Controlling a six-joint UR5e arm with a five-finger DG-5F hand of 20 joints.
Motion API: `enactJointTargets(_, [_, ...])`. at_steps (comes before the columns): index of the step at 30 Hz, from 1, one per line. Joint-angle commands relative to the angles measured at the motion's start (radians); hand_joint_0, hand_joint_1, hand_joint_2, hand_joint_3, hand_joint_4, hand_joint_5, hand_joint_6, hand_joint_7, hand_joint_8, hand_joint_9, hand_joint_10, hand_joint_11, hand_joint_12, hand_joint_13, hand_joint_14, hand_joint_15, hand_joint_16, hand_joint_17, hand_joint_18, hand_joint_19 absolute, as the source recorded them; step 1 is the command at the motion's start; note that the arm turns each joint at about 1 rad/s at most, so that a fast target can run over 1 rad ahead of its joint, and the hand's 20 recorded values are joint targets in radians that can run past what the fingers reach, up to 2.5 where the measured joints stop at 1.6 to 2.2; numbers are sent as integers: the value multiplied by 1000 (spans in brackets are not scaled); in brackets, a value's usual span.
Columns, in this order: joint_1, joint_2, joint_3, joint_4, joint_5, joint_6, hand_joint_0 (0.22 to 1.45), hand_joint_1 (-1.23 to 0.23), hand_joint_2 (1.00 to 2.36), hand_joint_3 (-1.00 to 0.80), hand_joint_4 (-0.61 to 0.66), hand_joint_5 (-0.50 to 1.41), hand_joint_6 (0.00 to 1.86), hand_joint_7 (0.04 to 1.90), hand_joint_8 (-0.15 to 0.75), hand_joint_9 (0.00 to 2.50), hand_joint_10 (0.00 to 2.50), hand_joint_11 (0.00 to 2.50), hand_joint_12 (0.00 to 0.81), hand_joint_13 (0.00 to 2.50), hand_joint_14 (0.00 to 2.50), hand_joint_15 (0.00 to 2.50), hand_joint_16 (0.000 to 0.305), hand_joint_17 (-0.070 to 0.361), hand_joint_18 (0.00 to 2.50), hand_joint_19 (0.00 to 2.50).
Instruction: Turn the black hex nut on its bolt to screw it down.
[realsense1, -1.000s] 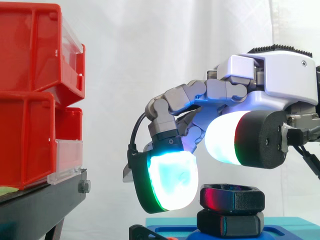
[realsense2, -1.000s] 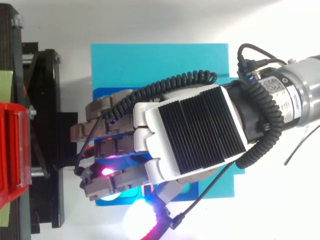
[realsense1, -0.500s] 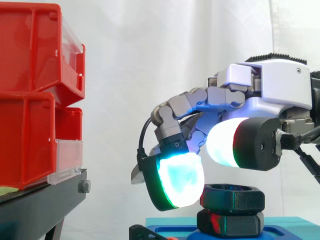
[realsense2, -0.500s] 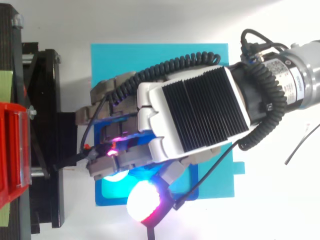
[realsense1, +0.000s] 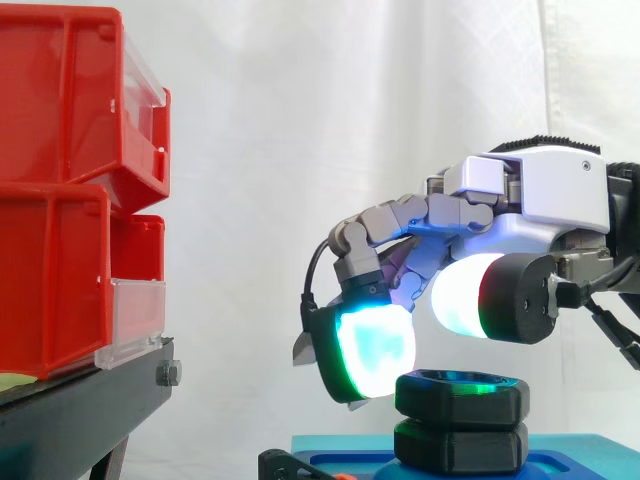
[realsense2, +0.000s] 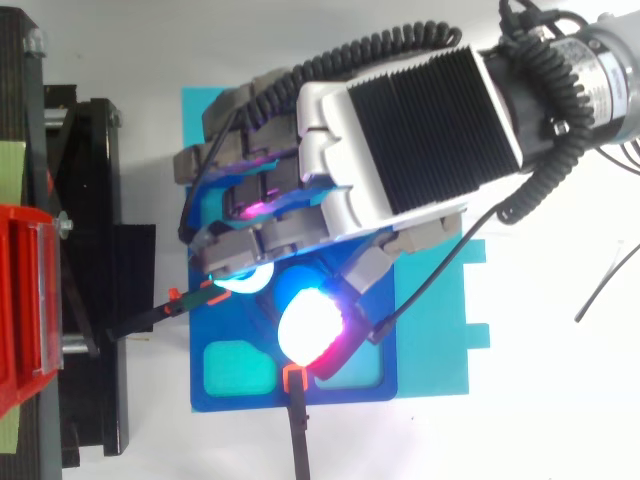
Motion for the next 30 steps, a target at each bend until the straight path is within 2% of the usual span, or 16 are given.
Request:
enactJointTargets(1, [-25, 0, 0, 9, -32, 0, 539, -312, 1000, -500, 32, 42, 505, 1456, 279, 1043, 10, 276, 320, 700, 8, 178, 44, 99, 551, 568])
enactJointTargets(5, [-54, 0, 0, 26, -69, 0, 538, -312, 1000, -500, 36, 40, 505, 1446, 280, 1044, 10, 276, 319, 701, 7, 178, 44, 98, 547, 566])
enactJointTargets(7, [-57, 0, 2, 32, -81, 0, 538, -311, 1000, -500, 36, 39, 506, 1422, 283, 1044, 10, 275, 321, 702, 8, 182, 44, 99, 552, 566])
enactJointTargets(9, [-59, 2, 21, 30, -96, 2, 538, -309, 1000, -500, 11, 38, 507, 1367, 283, 1041, 12, 274, 323, 701, 8, 181, 44, 99, 554, 576])
enactJointTargets(13, [-51, 0, 68, 4, -96, 2, 538, -306, 1000, -500, 9, 28, 508, 1276, 282, 1035, 11, 278, 323, 698, 7, 174, 44, 99, 550, 566])
enactJointTargets(16, [-37, 0, 112, -48, -92, -2, 537, -304, 1000, -500, 90, 11, 507, 1201, 277, 1024, 10, 267, 323, 696, 8, 180, 44, 100, 554, 568])
enactJointTargets(17, [-28, 0, 130, -70, -81, -2, 537, -304, 1000, -500, 102, 7, 507, 1188, 280, 1022, 10, 270, 323, 695, 8, 183, 44, 99, 554, 567])
enactJointTargets(20, [-8, 2, 143, -91, -50, -2, 537, -303, 1000, -500, 159, -6, 506, 1122, 276, 1010, 10, 264, 325, 690, 8, 184, 44, 100, 549, 567])
enactJointTargets(21, [13, 0, 143, -97, -29, -5, 537, -303, 1000, -500, 171, -11, 506, 1108, 277, 1005, 10, 261, 324, 689, 8, 178, 44, 100, 548, 574])
enactJointTargets(24, [46, 0, 141, -103, 2, -12, 537, -303, 1000, -500, 187, -14, 506, 1082, 273, 998, 10, 260, 325, 687, 8, 180, 45, 100, 542, 565])
enactJointTargets(27, [55, 0, 123, -109, 37, -28, 536, -303, 1000, -500, 215, -18, 505, 1039, 268, 991, 8, 231, 322, 687, 8, 180, 45, 100, 543, 574])
enactJointTargets(30, [66, 0, 92, -100, 54, -34, 537, -304, 1000, -500, 236, -20, 505, 976, 263, 994, 8, 210, 320, 687, 7, 174, 45, 100, 547, 581])
